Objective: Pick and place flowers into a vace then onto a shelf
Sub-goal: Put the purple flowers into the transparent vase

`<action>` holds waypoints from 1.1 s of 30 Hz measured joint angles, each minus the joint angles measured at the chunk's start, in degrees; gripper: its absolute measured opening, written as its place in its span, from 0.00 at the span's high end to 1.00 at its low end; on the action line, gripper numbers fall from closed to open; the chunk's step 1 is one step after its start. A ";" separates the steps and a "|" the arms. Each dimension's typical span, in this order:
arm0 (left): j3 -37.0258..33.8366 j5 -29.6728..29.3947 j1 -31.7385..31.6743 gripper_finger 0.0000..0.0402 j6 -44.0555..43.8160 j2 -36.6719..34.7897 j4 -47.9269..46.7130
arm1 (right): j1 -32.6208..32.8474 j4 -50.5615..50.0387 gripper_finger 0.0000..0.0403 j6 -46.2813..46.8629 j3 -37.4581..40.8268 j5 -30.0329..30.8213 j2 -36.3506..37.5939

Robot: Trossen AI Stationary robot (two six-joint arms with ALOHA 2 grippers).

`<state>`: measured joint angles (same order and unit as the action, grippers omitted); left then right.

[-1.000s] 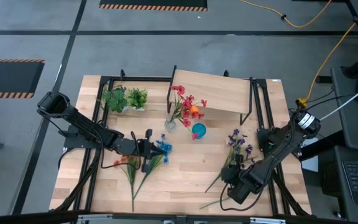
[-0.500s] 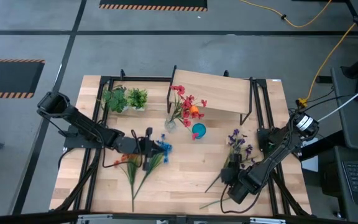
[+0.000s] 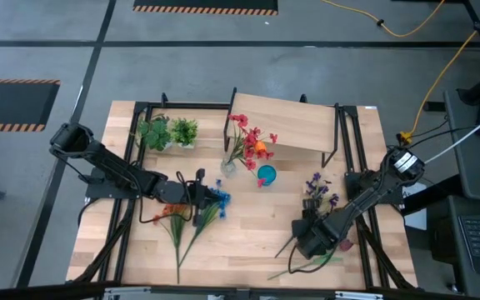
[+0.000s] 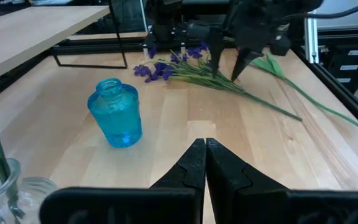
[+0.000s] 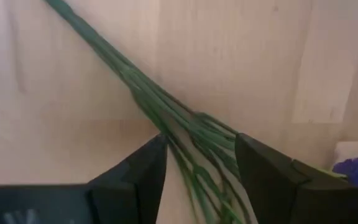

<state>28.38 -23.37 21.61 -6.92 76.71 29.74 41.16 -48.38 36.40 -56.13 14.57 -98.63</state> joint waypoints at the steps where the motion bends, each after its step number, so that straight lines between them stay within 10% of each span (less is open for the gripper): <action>1: 0.00 0.45 0.00 0.98 0.00 0.00 0.01 | -0.41 0.38 0.52 -0.68 0.49 -0.77 0.00; 12: 0.00 0.72 0.02 0.99 0.14 0.00 0.00 | -3.14 4.50 0.56 -4.24 4.03 -4.45 0.31; 24: 0.00 0.58 0.02 0.99 0.13 0.00 0.00 | -3.74 6.17 0.96 -4.56 4.08 -6.48 0.31; 33: 0.00 0.63 0.02 1.00 0.13 0.00 0.00 | -3.75 -0.20 0.99 -3.28 1.00 -2.15 -0.13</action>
<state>28.38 -22.74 21.63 -6.79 76.71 29.74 37.41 -48.58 33.12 -55.13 12.42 -98.76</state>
